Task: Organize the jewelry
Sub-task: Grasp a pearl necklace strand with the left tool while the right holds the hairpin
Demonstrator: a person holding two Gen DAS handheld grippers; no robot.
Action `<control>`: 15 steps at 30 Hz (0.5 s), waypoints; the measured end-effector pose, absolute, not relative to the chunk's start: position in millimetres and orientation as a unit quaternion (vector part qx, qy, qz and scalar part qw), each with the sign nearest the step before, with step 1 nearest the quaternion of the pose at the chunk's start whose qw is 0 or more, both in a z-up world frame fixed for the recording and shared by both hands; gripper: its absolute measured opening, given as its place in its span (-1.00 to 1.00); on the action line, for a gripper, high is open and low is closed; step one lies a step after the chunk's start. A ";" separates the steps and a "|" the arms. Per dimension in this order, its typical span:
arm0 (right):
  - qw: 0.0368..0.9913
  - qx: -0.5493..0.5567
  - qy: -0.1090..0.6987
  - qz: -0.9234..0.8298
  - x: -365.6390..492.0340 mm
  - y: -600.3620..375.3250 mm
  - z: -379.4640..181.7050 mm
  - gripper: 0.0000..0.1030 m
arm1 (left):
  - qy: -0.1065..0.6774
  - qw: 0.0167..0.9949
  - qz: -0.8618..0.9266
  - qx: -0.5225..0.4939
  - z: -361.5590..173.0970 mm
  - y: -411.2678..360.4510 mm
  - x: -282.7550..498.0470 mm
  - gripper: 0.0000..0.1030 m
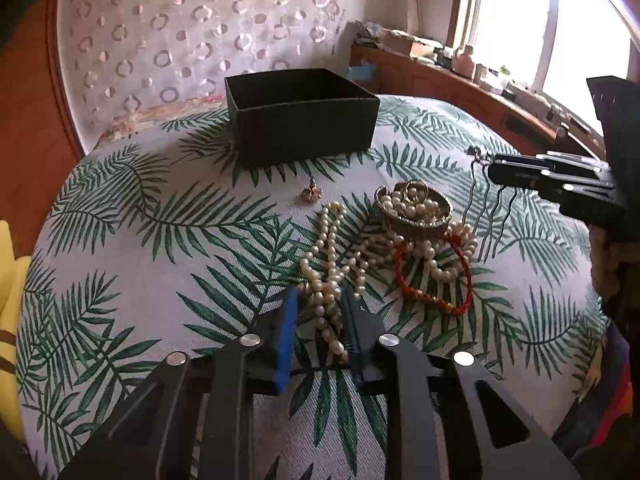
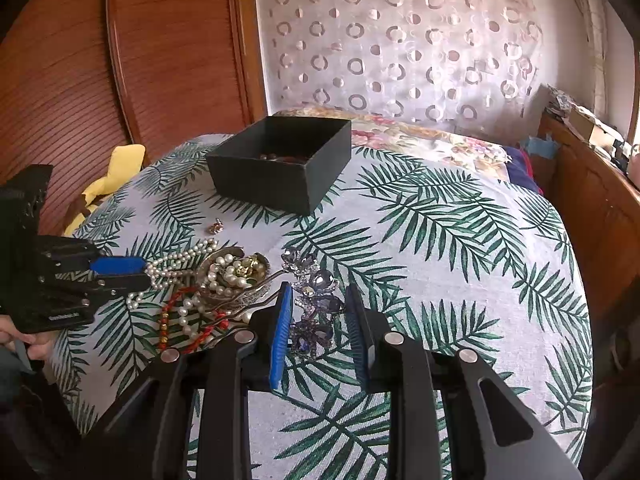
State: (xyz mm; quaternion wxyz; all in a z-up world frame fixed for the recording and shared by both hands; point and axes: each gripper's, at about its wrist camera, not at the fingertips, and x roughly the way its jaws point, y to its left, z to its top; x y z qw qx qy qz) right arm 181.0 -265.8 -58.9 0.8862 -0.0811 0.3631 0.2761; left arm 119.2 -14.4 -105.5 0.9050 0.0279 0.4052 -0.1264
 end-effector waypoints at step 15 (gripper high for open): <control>0.884 -0.084 0.357 0.291 178.3 -252.8 -53.1 -0.44 | 0.360 0.922 -0.144 0.008 -65.0 0.4 112.2 -0.91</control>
